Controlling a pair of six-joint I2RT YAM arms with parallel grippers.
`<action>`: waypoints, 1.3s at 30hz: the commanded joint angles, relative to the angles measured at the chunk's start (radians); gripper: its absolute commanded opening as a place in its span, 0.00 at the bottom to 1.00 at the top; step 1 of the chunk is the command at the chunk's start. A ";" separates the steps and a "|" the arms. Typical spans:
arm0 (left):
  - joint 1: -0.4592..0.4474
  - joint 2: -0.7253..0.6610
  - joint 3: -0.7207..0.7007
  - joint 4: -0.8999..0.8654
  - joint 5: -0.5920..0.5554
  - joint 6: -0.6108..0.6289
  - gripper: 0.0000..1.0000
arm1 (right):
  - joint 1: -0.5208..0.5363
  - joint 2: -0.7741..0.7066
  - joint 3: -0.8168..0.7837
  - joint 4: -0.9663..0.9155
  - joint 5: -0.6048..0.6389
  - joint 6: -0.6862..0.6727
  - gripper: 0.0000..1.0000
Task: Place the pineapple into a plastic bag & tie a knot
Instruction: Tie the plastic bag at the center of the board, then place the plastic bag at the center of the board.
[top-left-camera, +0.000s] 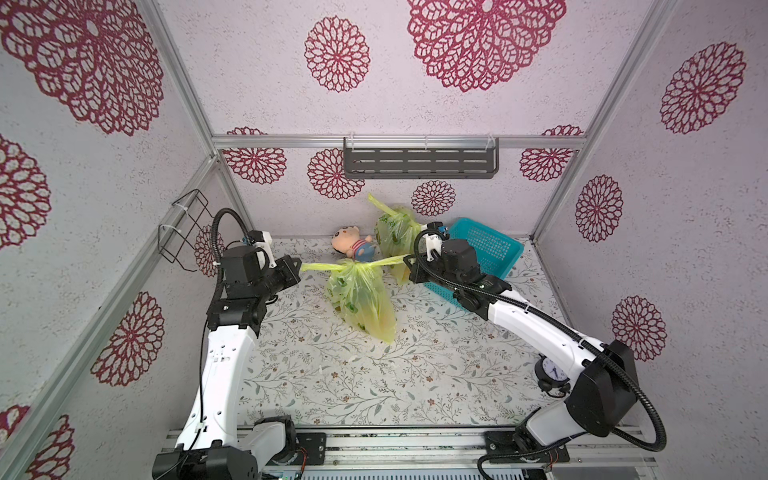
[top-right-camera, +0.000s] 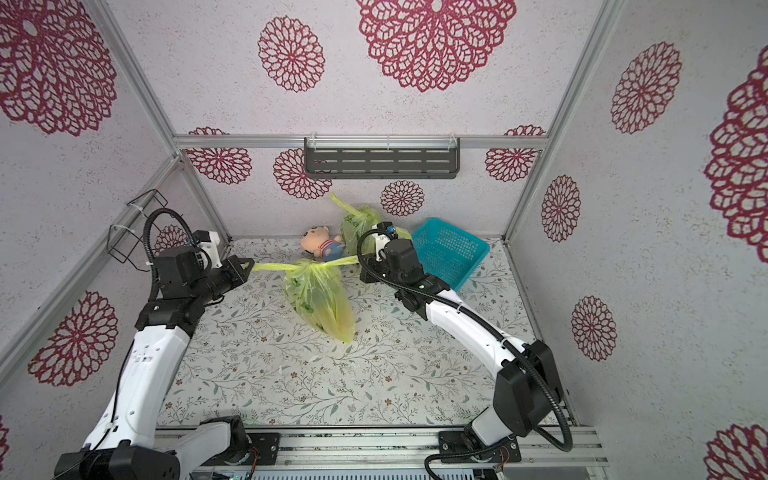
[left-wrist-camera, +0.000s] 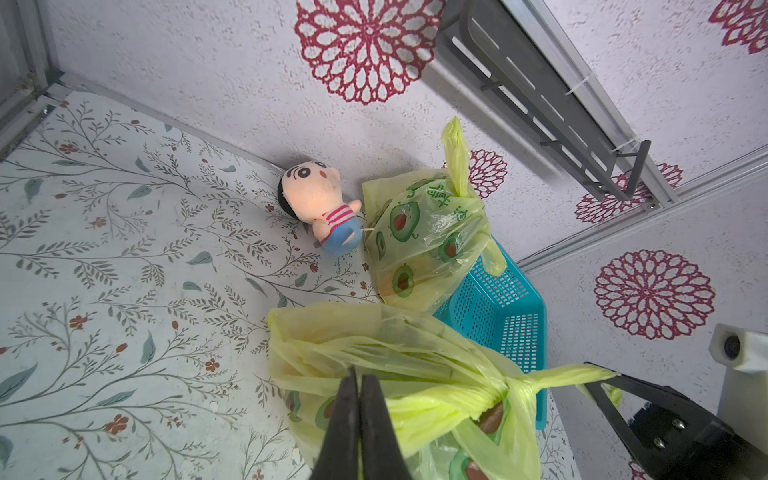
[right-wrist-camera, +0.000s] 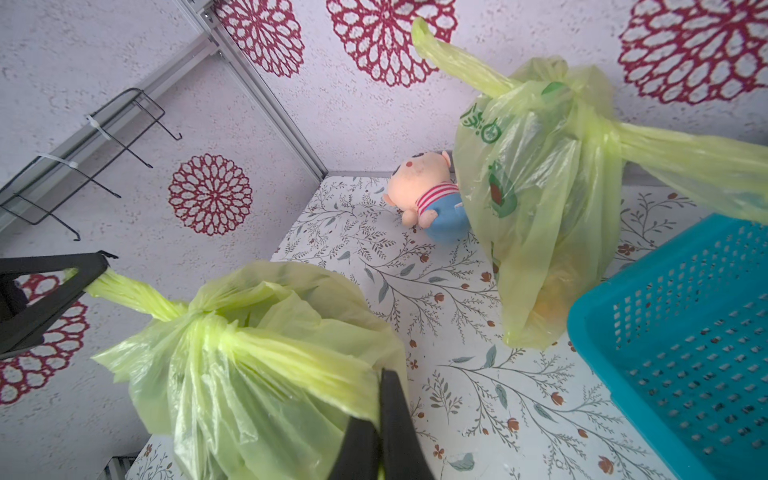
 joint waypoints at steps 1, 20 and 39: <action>0.085 0.002 -0.032 0.121 -0.156 0.011 0.00 | -0.136 0.006 -0.004 0.008 0.178 0.000 0.00; 0.115 0.061 -0.121 0.266 -0.255 -0.034 0.00 | -0.181 0.093 0.017 0.013 0.251 -0.057 0.00; 0.137 0.482 0.299 0.419 -0.061 -0.080 0.00 | -0.226 0.430 0.486 -0.022 0.103 -0.046 0.00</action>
